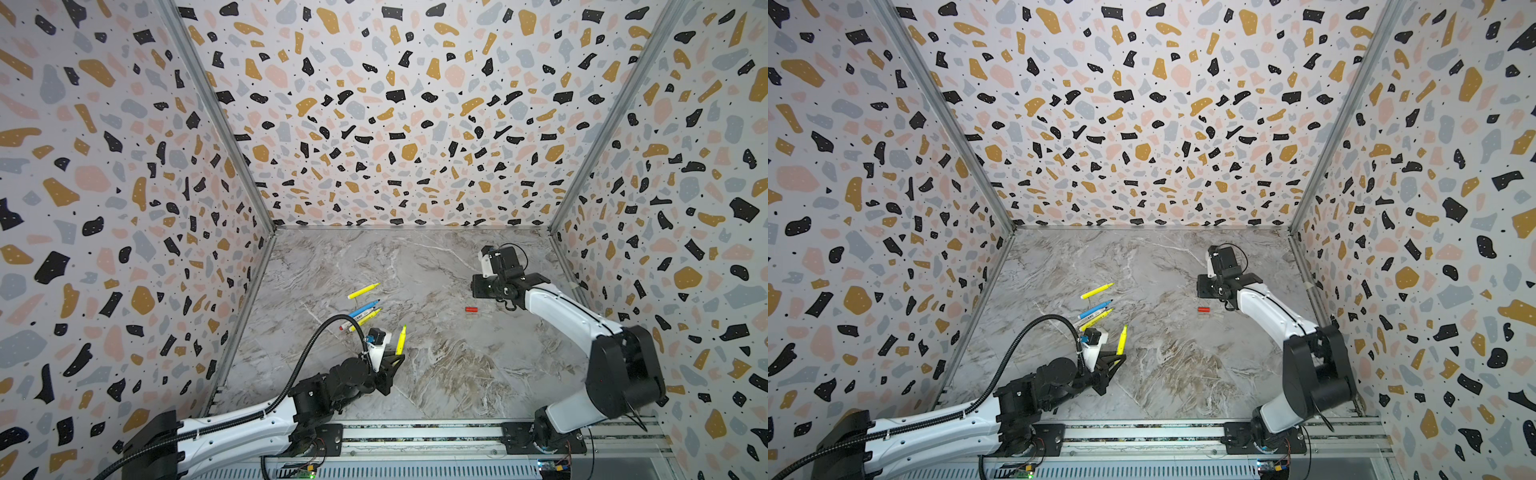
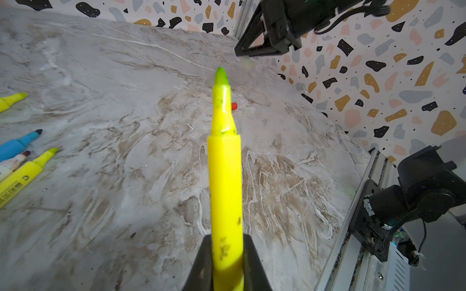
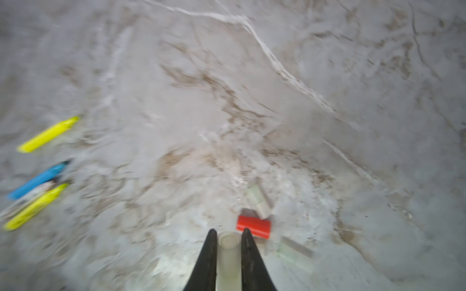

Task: Insert the pens into the pen caps
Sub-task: 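Lift the cap with the right gripper and carry it toward the left gripper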

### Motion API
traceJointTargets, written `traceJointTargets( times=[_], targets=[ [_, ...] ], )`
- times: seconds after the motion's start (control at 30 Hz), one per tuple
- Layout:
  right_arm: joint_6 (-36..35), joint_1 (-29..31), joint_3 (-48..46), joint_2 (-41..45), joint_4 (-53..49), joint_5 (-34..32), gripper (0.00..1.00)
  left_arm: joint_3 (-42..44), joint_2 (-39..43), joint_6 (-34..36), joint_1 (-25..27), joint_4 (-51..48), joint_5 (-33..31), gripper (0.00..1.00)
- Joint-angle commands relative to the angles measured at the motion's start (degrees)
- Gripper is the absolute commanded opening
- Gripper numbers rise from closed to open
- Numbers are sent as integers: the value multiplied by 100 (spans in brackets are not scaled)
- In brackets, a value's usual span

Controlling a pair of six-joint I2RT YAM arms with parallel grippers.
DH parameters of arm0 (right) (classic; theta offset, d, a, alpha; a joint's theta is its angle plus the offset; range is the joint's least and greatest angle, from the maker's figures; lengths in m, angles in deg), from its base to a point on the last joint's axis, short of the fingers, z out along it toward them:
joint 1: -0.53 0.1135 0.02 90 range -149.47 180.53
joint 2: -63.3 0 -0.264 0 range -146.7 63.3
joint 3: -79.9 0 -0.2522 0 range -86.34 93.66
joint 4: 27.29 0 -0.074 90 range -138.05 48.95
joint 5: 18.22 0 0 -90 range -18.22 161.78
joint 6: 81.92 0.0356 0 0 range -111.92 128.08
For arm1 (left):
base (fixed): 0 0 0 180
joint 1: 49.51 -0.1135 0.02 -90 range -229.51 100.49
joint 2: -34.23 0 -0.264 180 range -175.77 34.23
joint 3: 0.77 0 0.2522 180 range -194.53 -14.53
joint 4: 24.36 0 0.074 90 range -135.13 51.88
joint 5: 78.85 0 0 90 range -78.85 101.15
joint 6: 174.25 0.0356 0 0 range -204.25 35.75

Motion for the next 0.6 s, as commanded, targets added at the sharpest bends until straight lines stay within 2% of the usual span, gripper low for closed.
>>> traceJointTargets(
  times=[0.0, 0.23, 0.4, 0.57],
  targets=[
    [152, 198, -411, 914, 622, 1114, 8, -150, -167, -25, -19, 487, 166, 7],
    [1039, 681, -1569, 2449, 2404, 2470, 10, -143, -823, -412, 21, 1834, 586, 7],
    [1824, 1100, -2471, 3279, 4005, 2602, 12, -200, -1056, -520, 294, 2609, 440, 7],
    [2471, 1272, -2980, 3393, 5238, 2764, 13, -403, -1355, -477, 629, 2969, 302, 7]
  ],
)
